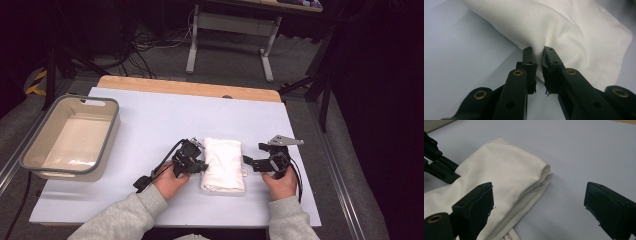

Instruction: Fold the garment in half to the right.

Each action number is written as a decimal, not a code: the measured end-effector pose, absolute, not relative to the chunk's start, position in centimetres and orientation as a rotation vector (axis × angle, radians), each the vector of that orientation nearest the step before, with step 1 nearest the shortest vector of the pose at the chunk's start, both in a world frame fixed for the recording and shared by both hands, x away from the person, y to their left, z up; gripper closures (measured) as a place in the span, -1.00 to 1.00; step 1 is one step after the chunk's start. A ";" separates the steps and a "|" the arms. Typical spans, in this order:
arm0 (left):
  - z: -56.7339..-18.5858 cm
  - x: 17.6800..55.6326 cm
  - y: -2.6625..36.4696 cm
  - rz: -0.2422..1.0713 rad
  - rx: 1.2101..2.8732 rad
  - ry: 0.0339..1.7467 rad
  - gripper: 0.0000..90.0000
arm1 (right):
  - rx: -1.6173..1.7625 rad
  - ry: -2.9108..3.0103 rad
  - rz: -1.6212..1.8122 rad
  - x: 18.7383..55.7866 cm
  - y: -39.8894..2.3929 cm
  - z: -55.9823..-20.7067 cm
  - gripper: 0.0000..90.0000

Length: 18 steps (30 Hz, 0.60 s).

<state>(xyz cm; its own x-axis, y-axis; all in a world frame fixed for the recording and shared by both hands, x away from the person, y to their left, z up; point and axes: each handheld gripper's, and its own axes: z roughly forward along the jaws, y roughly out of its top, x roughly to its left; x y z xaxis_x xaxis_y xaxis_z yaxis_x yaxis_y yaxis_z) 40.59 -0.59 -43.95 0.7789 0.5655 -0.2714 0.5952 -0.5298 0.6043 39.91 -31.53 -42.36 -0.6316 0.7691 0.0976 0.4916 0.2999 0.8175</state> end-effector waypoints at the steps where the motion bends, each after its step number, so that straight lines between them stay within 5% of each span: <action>1: -43.8 40.6 -0.5 -0.048 2.260 0.855 0.81 | 1.131 2.262 1.252 39.9 -31.6 -42.4 -0.79; 18: -42.9 40.3 4.0 -0.005 2.221 0.929 0.81 | 1.039 2.271 1.283 39.7 -31.7 -43.8 -0.79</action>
